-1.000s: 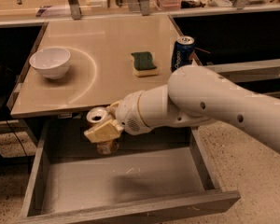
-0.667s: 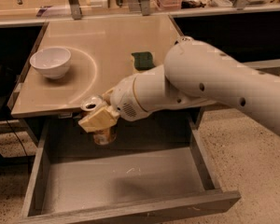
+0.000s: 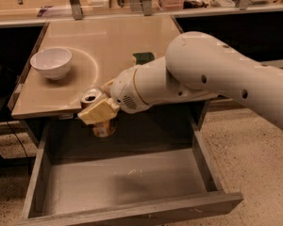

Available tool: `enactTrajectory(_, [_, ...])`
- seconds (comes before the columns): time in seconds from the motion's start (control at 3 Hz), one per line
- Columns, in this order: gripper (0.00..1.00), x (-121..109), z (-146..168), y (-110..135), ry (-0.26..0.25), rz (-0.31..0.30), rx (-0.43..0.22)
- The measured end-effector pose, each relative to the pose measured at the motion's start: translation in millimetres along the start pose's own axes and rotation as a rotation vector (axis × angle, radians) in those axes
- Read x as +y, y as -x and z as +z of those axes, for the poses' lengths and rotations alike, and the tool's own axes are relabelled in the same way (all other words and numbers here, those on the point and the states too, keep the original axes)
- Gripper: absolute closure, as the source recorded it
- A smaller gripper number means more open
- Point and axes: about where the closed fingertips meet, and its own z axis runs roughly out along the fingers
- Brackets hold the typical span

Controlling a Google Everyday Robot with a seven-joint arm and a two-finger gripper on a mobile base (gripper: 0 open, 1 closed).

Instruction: Pick orange can from top drawer and place on counter

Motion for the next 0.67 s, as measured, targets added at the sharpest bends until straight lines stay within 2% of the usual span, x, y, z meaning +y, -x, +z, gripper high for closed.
enactTrajectory(0.67, [1.0, -82.2, -12.5, 49.7, -0.052, -0.054, -0.1])
